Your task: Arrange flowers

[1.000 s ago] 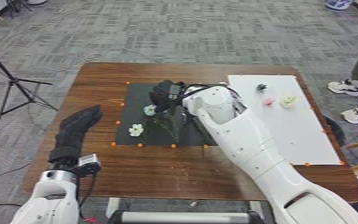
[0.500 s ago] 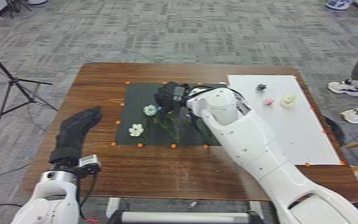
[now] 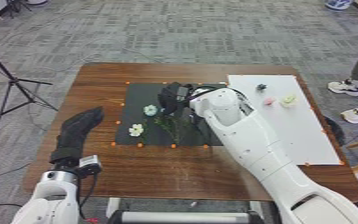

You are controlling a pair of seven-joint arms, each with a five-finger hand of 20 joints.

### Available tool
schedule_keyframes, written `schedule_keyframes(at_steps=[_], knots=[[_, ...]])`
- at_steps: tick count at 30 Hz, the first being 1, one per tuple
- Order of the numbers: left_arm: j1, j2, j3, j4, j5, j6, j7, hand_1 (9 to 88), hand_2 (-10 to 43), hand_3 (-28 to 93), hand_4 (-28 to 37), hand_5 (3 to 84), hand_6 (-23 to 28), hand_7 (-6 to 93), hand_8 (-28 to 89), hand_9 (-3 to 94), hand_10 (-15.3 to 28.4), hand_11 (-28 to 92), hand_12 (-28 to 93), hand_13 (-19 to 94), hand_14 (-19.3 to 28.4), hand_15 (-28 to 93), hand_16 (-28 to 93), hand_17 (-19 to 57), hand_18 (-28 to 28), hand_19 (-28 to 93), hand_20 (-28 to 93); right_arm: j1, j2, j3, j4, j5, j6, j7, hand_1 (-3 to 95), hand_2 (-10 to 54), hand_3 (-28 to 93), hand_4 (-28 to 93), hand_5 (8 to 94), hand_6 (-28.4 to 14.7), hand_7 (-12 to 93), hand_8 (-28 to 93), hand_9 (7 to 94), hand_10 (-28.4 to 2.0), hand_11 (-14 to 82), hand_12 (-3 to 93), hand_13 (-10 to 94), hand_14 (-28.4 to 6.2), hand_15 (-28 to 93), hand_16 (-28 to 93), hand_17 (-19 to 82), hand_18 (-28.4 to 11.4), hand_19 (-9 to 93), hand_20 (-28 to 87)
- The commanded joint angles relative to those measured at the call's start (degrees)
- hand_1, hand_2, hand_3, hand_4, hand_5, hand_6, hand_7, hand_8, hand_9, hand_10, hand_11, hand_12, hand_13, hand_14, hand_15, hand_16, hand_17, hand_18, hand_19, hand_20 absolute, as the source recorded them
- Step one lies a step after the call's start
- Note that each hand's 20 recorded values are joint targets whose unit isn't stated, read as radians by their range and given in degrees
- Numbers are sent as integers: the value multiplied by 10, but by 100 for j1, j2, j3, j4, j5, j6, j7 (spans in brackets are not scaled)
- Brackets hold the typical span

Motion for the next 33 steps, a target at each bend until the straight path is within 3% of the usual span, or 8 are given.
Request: schedule_keyframes(at_steps=[1, 5, 15, 24, 31, 33], knots=[[48, -38, -26, -13, 27, -95, -49, 242, 25, 715, -248, 463, 49, 156, -79, 440, 127, 192, 102, 319, 160, 148, 7, 22, 113, 61, 140, 17, 130, -130, -132, -515, -174, 44, 337, -5, 688, -238, 688, 42, 341, -1, 746, -115, 433, 322, 645, -127, 711, 429, 289, -237, 758, 580], [40, -36, -18, -11, 31, -81, -52, 242, 25, 715, -248, 463, 49, 155, -79, 440, 127, 193, 103, 319, 160, 148, 7, 22, 113, 61, 139, 66, 163, -149, -171, -428, -204, 51, 273, -24, 716, -212, 691, 42, 333, -140, 741, -121, 432, 323, 639, -133, 713, 431, 282, -241, 755, 584], [67, -62, -13, -32, 40, -28, -45, 244, 23, 714, -248, 462, 49, 156, -80, 440, 127, 192, 102, 319, 160, 147, 8, 21, 113, 59, 138, 294, 460, -400, -524, 219, -299, 332, 226, -34, 708, -203, 692, 30, 318, -144, 729, -131, 431, 326, 626, -144, 718, 431, 270, -249, 750, 591], [203, -80, -106, -90, 41, 6, -33, 244, 22, 713, -246, 462, 49, 156, -79, 441, 127, 193, 102, 319, 160, 146, 8, 20, 113, 59, 138, 516, 1686, -517, -2062, 1734, -213, 937, 209, -31, 702, -200, 683, 26, 309, -138, 715, -136, 426, 327, 613, -149, 715, 430, 260, -250, 742, 591], [241, -91, -143, -117, 35, 71, -79, 245, 22, 712, -247, 462, 49, 156, -79, 442, 126, 193, 103, 320, 161, 147, 8, 20, 113, 58, 138, 57, 2982, 239, -3018, 2398, 144, 1278, 209, -21, 690, -198, 683, 26, 307, -136, 716, -137, 425, 326, 612, -149, 715, 426, 259, -250, 740, 590], [302, -100, -171, -127, 39, 42, -38, 245, 22, 712, -247, 462, 49, 156, -79, 442, 127, 193, 102, 320, 161, 147, 8, 20, 113, 58, 138, -244, 3288, 539, -3245, 2480, 158, 1428, 208, -22, 691, -195, 684, 26, 305, -135, 716, -136, 425, 326, 612, -149, 715, 426, 259, -249, 740, 591]])
